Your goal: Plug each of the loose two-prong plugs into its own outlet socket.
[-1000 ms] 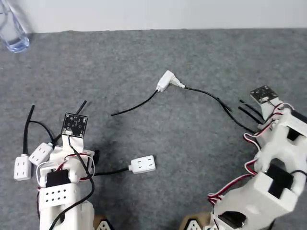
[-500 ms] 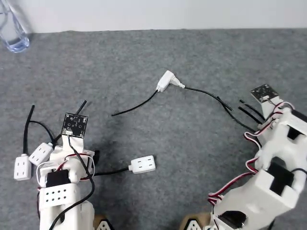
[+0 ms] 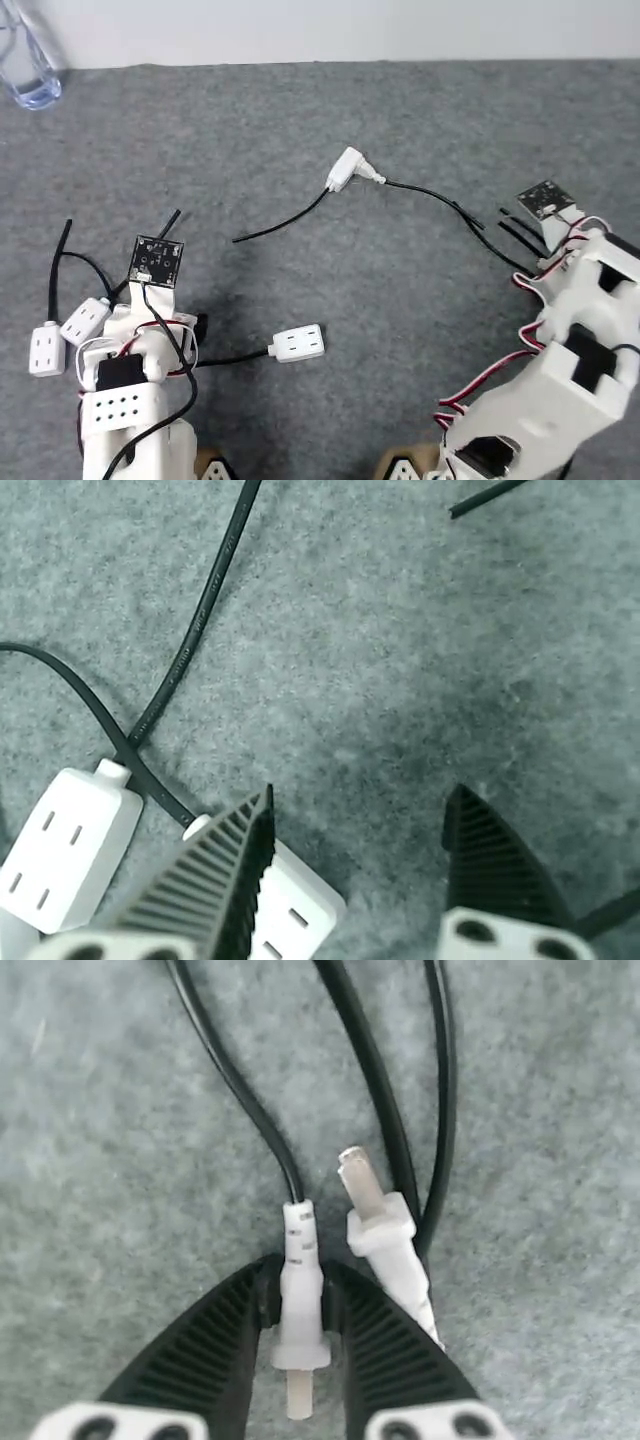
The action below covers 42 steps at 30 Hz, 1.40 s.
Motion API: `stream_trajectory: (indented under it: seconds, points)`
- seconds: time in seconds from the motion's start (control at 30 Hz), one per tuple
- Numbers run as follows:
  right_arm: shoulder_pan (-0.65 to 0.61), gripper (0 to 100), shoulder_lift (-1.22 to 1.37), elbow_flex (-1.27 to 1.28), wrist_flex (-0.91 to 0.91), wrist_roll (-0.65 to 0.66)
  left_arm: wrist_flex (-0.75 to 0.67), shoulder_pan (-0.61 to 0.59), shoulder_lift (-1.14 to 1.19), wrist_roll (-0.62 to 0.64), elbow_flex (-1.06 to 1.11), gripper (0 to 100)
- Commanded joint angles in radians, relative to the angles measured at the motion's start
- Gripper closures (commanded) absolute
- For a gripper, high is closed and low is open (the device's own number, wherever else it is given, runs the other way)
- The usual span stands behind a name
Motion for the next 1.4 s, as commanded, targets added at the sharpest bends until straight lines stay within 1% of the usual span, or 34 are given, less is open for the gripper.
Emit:
stream_trajectory:
  seconds: [0.0,0.13,0.27,0.4,0.6,0.73,0.8,0.87,0.93,1.0,1.1,1.2,1.37]
  points:
    - [0.024,98.9,-0.004,-0.002,-0.001,0.015,-0.020,0.006,-0.014,-0.005,-0.004,75]
    - [0.008,99.0,-0.090,-0.003,0.090,0.011,-0.020,0.006,-0.014,-0.005,-0.004,75]
    - [-0.047,99.0,-0.220,-0.003,0.209,-0.044,-0.020,0.006,-0.014,-0.005,-0.004,75]
    - [-0.134,99.0,-0.372,-0.003,0.351,-0.087,-0.020,0.006,-0.014,-0.005,-0.004,75]
    - [-0.275,99.0,-0.564,-0.005,0.553,-0.198,-0.020,0.006,-0.014,-0.005,-0.002,75]
    - [-0.349,99.0,-0.685,-0.087,0.762,-0.265,-0.020,0.006,-0.014,-0.005,0.002,75]
    - [-0.395,99.0,-0.728,-0.107,0.816,-0.305,-0.020,0.006,-0.014,-0.005,0.004,75]
    - [-0.430,99.0,-0.743,-0.078,0.809,-0.338,-0.018,0.006,-0.014,-0.005,0.004,75]
    - [-0.455,99.0,-0.745,-0.005,0.753,-0.362,-0.018,0.006,-0.014,-0.005,0.004,75]
    - [-0.475,99.0,-0.746,0.109,0.654,-0.385,-0.018,0.006,-0.014,-0.005,0.005,75]
    - [-0.526,99.0,-0.751,0.318,0.464,-0.376,-0.018,0.006,-0.014,-0.005,0.005,75]
    - [-0.601,99.0,-0.756,0.489,0.302,-0.302,-0.020,0.008,-0.014,-0.005,0.005,75]
    - [-0.734,99.0,-0.756,0.652,0.117,-0.147,-0.021,0.008,-0.014,-0.005,0.005,75]
